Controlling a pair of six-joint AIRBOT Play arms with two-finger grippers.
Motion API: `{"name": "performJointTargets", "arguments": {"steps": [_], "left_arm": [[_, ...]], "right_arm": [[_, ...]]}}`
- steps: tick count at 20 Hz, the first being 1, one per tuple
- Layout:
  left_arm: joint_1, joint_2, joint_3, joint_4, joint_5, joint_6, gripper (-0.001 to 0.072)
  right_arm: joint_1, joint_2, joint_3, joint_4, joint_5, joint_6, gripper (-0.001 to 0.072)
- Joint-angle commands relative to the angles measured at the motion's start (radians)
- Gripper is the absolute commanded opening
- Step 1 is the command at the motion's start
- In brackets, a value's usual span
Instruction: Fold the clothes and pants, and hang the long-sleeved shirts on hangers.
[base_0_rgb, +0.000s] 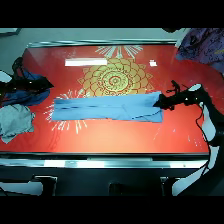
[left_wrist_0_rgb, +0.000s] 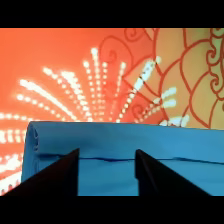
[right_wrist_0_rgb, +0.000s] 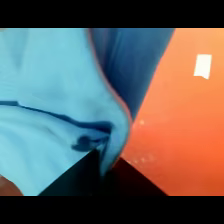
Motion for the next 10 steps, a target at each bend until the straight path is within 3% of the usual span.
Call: {"name": "performJointTargets", "arguments": {"steps": [1, 2, 10], "left_arm": [[-0.078, -0.027, 0.001, -0.097, 0.008, 0.003, 0.0137], [-0.117, -0.043, 0.001, -0.125, 0.019, 0.003, 0.0017], [-0.53, -0.256, 0.039, -0.328, 0.227, -0.019, 0.002]], "right_arm": [[0.004, 0.13, 0.032, -0.081, 0.027, 0.105, 0.0031], [0.003, 0.164, 0.055, -0.12, 0.056, 0.14, 0.0031], [0.003, 0.32, 0.225, -0.313, 0.194, 0.281, 0.003]]}}
